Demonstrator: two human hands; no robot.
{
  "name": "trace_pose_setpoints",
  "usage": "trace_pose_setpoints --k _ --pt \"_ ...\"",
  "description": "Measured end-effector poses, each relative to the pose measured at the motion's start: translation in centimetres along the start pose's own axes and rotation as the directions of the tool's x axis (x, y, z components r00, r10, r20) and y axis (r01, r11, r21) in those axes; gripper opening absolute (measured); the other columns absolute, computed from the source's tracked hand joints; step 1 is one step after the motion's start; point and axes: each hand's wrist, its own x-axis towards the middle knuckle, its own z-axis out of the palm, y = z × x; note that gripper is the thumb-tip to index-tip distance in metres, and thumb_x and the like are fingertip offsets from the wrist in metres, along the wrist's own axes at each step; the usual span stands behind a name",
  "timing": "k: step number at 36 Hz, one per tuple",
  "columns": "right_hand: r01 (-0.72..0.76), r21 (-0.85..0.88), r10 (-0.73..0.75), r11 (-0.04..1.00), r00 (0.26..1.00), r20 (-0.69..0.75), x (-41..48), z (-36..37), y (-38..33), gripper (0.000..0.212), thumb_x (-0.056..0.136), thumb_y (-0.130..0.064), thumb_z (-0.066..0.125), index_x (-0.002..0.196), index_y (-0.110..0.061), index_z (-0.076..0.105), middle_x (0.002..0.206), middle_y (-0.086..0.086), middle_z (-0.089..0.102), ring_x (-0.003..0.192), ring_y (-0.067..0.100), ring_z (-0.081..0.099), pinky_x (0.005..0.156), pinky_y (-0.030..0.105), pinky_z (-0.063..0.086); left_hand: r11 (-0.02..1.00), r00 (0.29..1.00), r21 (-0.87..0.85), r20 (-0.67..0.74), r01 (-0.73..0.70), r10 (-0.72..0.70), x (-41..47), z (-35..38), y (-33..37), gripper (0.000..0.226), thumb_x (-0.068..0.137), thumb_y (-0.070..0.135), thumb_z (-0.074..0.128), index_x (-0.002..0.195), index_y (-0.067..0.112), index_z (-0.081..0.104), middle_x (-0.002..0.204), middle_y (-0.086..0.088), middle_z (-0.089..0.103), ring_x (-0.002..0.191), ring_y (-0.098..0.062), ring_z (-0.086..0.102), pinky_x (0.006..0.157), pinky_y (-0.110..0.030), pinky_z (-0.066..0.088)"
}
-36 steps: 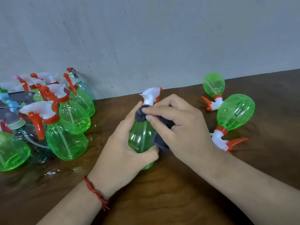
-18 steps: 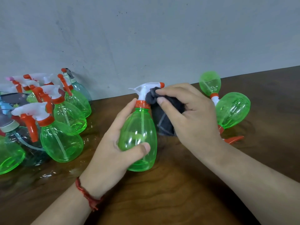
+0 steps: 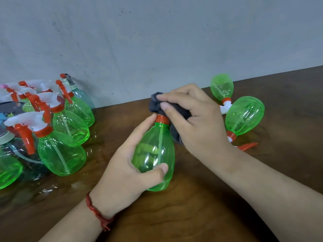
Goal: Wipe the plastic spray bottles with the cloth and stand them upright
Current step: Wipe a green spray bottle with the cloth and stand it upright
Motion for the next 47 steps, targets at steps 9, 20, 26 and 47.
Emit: trace_pose_setpoints --k 9,20,26,47 --pt "-0.179 0.048 0.181 0.983 0.983 -0.038 0.8 -0.6 2.1 0.017 0.096 -0.014 0.076 0.110 -0.022 0.081 0.108 -0.012 0.072 0.107 0.005 0.069 0.099 0.026 0.053 0.974 0.994 -0.224 -0.112 -0.026 0.001 0.3 -0.3 0.0 0.092 0.076 0.027 0.079 0.161 0.026 0.044 0.148 0.008 0.065 0.129 -0.013 0.067 0.102 -0.025 0.055" --pt "-0.365 0.359 0.399 0.859 0.917 -0.022 0.6 -0.3 2.1 0.014 0.097 -0.008 0.076 0.108 -0.013 0.081 0.104 -0.005 0.082 0.103 0.011 0.077 0.100 0.036 0.059 0.982 0.990 -0.188 -0.144 -0.036 0.008 0.6 -1.3 0.0 0.092 0.076 0.029 0.078 0.161 0.027 0.044 0.146 0.011 0.065 0.126 -0.008 0.067 0.101 -0.021 0.053" --pt "-0.487 0.470 0.472 0.736 0.867 0.159 -0.1 0.5 1.4 0.022 0.096 -0.011 0.078 0.117 -0.014 0.078 0.110 -0.004 0.082 0.106 0.011 0.077 0.096 0.028 0.059 0.980 0.992 -0.190 -0.123 -0.053 0.030 0.6 -1.0 0.1 0.094 0.077 0.020 0.084 0.161 0.022 0.042 0.145 0.015 0.065 0.128 -0.006 0.065 0.101 -0.020 0.053" --pt "-0.754 0.229 0.553 0.616 0.620 0.557 -0.9 0.2 1.3 0.009 0.093 -0.021 0.080 0.099 -0.014 0.082 0.098 0.009 0.082 0.100 0.031 0.078 0.107 0.055 0.055 0.938 0.955 -0.337 -0.296 -0.075 -0.030 1.0 -3.4 -0.7 0.086 0.079 0.016 0.068 0.159 0.040 0.047 0.155 -0.006 0.058 0.140 -0.041 0.056 0.112 -0.077 0.042"
